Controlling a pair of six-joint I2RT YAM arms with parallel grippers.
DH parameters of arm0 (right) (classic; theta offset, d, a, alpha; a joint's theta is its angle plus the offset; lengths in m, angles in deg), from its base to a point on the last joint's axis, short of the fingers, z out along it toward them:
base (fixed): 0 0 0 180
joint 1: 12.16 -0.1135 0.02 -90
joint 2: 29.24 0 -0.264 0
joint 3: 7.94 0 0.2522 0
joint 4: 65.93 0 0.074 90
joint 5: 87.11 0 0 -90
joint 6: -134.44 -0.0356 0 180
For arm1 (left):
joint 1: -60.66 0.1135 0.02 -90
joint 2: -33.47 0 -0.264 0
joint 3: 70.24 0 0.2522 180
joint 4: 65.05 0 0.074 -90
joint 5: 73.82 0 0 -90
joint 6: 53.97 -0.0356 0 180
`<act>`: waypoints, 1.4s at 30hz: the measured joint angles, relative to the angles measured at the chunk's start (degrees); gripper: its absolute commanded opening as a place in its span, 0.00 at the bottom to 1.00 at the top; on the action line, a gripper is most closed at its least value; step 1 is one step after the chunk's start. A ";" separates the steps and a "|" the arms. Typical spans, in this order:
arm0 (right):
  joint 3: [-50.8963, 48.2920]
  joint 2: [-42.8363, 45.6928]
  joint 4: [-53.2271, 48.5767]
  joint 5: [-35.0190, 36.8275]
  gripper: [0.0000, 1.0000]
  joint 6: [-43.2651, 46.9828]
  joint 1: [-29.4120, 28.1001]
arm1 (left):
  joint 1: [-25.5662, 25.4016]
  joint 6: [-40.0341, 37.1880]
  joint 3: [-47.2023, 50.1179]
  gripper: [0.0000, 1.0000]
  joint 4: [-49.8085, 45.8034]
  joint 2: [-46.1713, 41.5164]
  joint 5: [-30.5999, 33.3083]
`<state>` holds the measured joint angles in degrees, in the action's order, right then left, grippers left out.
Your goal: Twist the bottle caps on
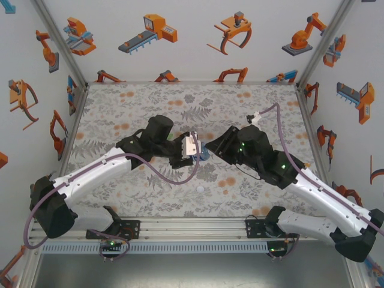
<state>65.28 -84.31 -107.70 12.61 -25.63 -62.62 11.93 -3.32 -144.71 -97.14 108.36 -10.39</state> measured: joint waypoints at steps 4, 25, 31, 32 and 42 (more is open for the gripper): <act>0.02 0.20 0.00 0.22 0.39 -0.02 0.00 | 0.00 0.17 0.00 0.00 0.28 0.00 -0.02; 0.07 0.59 0.15 0.74 0.17 1.01 0.00 | -0.11 2.23 -0.72 0.76 0.79 0.48 1.31; 3.08 -1.75 -3.56 2.32 0.13 7.65 2.51 | 0.02 2.80 -0.66 0.89 0.90 -2.99 3.21; 4.04 -2.40 -4.48 2.45 0.13 9.03 3.23 | 0.09 2.82 -0.66 0.90 0.85 -3.80 3.54; 17.38 -12.87 -12.46 1.70 0.12 29.83 15.39 | 6.16 8.41 2.67 0.95 1.18 -13.27 7.13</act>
<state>82.66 -97.18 -120.16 14.31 4.21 -47.23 18.10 5.10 -142.04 -95.96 95.09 -3.26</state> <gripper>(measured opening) 0.348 0.932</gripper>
